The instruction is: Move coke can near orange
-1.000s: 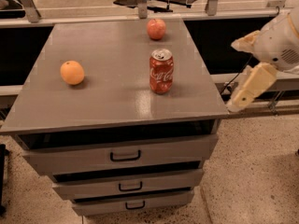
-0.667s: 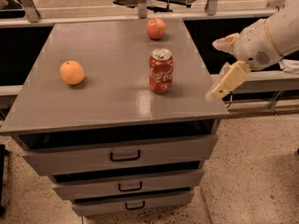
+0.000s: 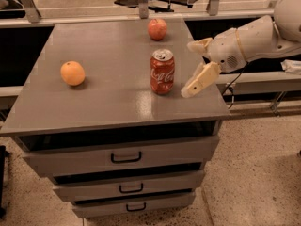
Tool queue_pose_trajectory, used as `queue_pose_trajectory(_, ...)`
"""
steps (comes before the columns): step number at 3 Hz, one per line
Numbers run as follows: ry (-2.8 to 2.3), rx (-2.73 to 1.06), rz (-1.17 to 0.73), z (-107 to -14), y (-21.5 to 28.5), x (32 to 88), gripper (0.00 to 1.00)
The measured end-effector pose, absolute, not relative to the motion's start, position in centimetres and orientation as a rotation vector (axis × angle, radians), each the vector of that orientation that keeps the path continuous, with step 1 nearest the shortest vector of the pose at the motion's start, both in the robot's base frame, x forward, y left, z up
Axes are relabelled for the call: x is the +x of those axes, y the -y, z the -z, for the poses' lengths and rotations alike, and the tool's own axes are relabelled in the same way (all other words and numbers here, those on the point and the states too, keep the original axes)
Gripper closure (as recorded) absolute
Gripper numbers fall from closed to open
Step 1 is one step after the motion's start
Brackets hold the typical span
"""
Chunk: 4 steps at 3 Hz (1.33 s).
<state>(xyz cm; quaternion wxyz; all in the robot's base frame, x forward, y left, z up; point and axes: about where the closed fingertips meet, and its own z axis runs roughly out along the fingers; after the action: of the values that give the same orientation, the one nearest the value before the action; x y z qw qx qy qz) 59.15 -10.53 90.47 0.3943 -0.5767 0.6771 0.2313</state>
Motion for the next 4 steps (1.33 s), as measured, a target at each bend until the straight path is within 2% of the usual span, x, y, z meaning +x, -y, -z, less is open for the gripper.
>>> queue_pose_trajectory(2, -1.654, -1.37, -0.747, -88.1, 6.9, 63.4, 0.0)
queue_pose_trajectory(3, -1.643, -1.351, -0.814, -87.8, 5.2, 64.2, 0.17)
queue_pose_trajectory(4, -1.637, -1.348, -0.867, -87.3, 3.8, 63.8, 0.41)
